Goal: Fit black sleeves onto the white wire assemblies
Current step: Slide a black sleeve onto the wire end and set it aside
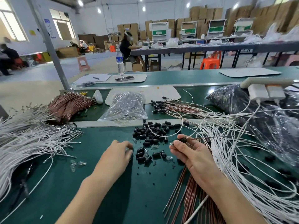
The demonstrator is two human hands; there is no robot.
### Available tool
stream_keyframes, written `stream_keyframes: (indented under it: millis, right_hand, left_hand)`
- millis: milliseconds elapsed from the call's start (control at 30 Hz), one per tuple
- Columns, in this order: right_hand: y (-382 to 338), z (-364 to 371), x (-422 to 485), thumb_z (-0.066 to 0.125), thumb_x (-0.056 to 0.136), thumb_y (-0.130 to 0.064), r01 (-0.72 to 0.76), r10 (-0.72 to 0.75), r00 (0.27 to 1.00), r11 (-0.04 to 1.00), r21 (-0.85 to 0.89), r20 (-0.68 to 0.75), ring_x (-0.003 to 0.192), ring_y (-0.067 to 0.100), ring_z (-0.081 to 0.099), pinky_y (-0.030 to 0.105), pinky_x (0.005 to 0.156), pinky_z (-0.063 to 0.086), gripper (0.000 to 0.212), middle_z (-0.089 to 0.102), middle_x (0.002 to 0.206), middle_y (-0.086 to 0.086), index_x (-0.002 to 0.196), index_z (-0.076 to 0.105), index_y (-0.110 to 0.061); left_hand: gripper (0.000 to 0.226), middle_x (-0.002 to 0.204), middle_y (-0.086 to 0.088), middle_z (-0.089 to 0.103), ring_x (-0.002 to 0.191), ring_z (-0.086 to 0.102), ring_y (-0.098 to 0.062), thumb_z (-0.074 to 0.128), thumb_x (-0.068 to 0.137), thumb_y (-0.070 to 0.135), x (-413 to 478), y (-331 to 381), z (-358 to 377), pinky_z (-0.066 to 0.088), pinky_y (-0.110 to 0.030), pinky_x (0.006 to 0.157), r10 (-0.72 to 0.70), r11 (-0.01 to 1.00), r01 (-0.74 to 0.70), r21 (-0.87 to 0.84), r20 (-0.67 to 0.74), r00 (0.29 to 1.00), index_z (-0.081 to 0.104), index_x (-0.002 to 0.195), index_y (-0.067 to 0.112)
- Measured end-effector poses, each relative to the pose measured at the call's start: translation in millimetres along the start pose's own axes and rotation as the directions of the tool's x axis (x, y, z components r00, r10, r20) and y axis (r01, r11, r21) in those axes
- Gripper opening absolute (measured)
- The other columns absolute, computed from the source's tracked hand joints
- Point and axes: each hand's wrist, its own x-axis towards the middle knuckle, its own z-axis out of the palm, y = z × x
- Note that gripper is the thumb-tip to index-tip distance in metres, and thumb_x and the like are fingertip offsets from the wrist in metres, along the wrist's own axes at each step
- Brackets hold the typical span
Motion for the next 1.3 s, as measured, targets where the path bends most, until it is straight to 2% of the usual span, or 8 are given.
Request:
stream_keyframes:
  millis: [167,233,333,400,467,767,933,1300]
  right_hand:
    - [1,-1,2,0.076,0.069,-0.004,-0.01,0.011,1.0,1.0,0.025,-0.009,0.079,0.025,0.074,0.023,0.066,0.06,0.028,0.074,0.086,0.017,0.096,0.072,-0.003]
    - [1,-1,2,0.076,0.069,-0.004,-0.01,0.01,1.0,0.999,0.036,0.0,0.077,0.025,0.074,0.023,0.065,0.06,0.03,0.074,0.085,0.017,0.099,0.07,-0.002]
    - [2,0,3,0.076,0.069,-0.005,0.006,-0.006,1.0,1.0,0.026,-0.006,0.076,0.023,0.074,0.023,0.067,0.06,0.036,0.073,0.083,0.016,0.103,0.065,-0.001]
    - [3,1,2,0.075,0.069,-0.004,0.017,-0.017,1.0,0.999,0.028,-0.014,0.076,0.022,0.075,0.023,0.067,0.06,0.036,0.073,0.082,0.014,0.103,0.064,-0.003]
    - [3,0,3,0.075,0.069,-0.003,0.03,-0.029,0.999,0.998,0.053,-0.021,0.074,0.021,0.075,0.023,0.066,0.06,0.034,0.073,0.08,0.012,0.101,0.065,-0.005]
    - [5,-1,4,0.076,0.072,-0.007,0.06,-0.06,0.998,0.998,0.006,-0.008,0.075,0.017,0.073,0.021,0.069,0.059,0.016,0.072,0.081,0.006,0.079,0.078,-0.021]
    - [7,1,3,0.077,0.069,-0.006,0.063,-0.063,0.998,0.998,0.002,0.016,0.073,0.017,0.072,0.022,0.068,0.059,0.017,0.071,0.079,0.006,0.082,0.076,-0.017]
    - [7,0,0,0.082,0.066,-0.02,0.115,-0.108,0.992,0.986,-0.119,0.066,0.079,0.017,0.073,0.021,0.073,0.058,0.018,0.073,0.083,0.004,0.083,0.077,-0.024]
  left_hand:
    - [0.008,0.106,0.002,0.063,0.094,0.06,-0.017,0.05,0.103,0.025,14,6,-10,0.049,-0.032,0.083,0.046,0.997,-0.049,0.065,0.051,0.998,0.057,0.103,0.023]
    - [0.009,0.099,0.007,0.066,0.086,0.062,-0.008,0.052,0.102,0.023,6,14,-4,0.05,-0.023,0.078,0.133,0.968,-0.147,-0.205,-0.082,0.988,0.06,0.106,0.023]
    - [0.014,0.087,0.011,0.075,0.079,0.068,-0.003,0.063,0.098,0.017,-15,44,9,0.054,-0.018,0.074,0.214,0.624,-0.2,-0.755,-0.08,0.973,0.07,0.104,0.027]
    - [0.017,0.088,0.005,0.076,0.08,0.07,-0.008,0.064,0.098,0.012,-26,60,24,0.057,-0.021,0.076,0.221,0.434,-0.162,-0.886,-0.07,0.973,0.075,0.103,0.023]
    - [0.017,0.087,-0.005,0.075,0.078,0.069,-0.012,0.063,0.098,0.011,-32,67,34,0.058,-0.025,0.077,0.189,0.351,-0.155,-0.924,-0.092,0.978,0.076,0.103,0.02]
    - [0.025,0.094,0.008,0.077,0.082,0.068,0.0,0.067,0.096,0.02,-36,64,43,0.052,-0.015,0.076,0.168,0.339,-0.198,-0.92,-0.148,0.975,0.076,0.103,0.041]
    - [0.025,0.101,0.011,0.077,0.091,0.069,0.0,0.066,0.096,0.022,-35,65,42,0.051,-0.015,0.079,0.193,0.358,-0.214,-0.909,-0.152,0.969,0.075,0.106,0.043]
    - [0.023,0.092,0.008,0.077,0.077,0.065,-0.006,0.065,0.096,0.023,-38,66,46,0.055,-0.022,0.071,0.164,0.385,-0.233,-0.893,-0.182,0.97,0.075,0.102,0.043]
